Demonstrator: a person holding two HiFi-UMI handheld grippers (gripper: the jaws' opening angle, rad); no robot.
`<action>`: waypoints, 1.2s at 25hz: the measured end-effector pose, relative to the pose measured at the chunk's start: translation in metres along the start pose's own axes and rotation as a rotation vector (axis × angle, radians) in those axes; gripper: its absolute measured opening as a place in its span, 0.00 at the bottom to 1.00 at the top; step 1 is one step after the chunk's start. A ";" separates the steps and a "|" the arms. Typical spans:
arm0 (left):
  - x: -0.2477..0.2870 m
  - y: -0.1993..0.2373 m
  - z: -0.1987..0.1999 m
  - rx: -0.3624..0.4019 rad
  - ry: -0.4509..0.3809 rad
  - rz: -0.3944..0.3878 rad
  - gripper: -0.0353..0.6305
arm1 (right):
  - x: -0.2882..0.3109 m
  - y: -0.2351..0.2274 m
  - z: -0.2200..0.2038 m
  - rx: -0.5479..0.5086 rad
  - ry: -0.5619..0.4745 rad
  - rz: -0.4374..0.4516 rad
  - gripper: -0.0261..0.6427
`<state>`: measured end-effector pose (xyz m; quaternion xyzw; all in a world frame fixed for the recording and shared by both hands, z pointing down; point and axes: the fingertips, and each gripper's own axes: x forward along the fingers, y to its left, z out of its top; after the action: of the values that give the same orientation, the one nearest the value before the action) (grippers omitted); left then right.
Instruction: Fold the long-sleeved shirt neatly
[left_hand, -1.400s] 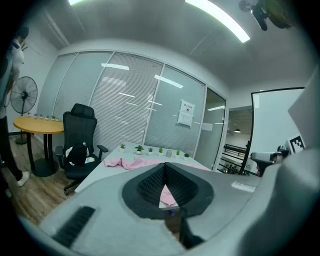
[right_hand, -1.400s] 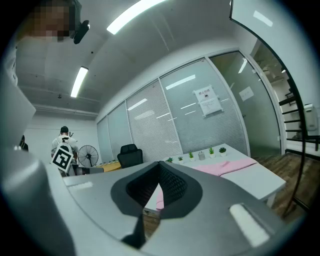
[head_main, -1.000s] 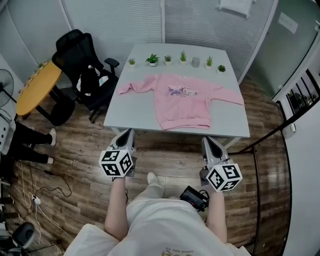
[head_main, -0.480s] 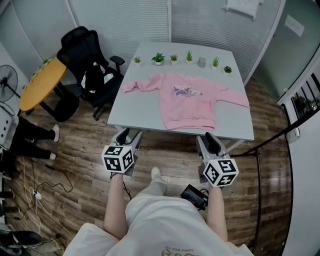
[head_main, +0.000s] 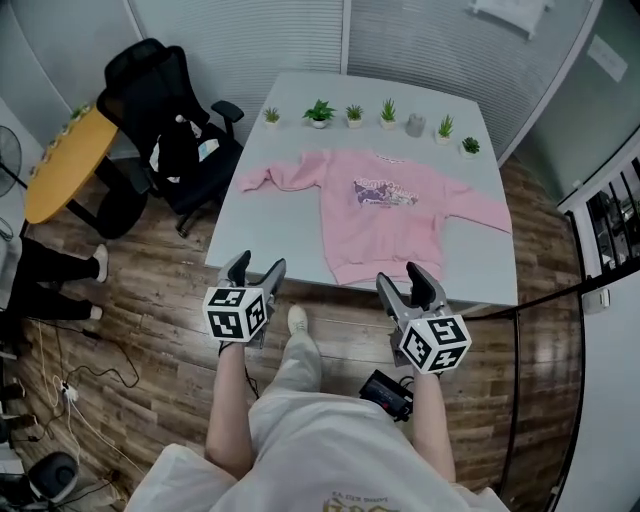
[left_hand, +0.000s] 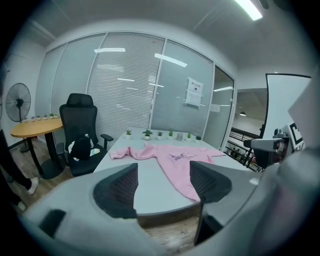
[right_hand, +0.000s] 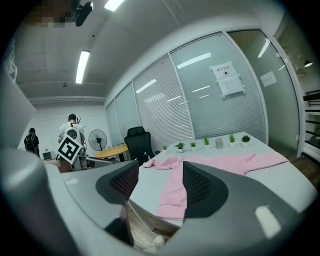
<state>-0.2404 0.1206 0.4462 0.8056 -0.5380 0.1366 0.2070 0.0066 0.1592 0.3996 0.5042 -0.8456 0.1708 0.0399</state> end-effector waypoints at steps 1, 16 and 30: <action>0.015 0.011 0.004 -0.004 0.006 -0.002 0.55 | 0.019 -0.004 0.000 0.001 0.011 0.000 0.45; 0.219 0.180 0.047 0.054 0.210 -0.022 0.53 | 0.296 -0.031 0.006 0.001 0.193 -0.026 0.44; 0.288 0.240 0.017 0.138 0.370 -0.023 0.51 | 0.340 -0.046 -0.023 0.014 0.310 -0.089 0.43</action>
<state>-0.3512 -0.2014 0.6033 0.7850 -0.4710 0.3166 0.2485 -0.1221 -0.1381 0.5145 0.5092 -0.8047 0.2507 0.1741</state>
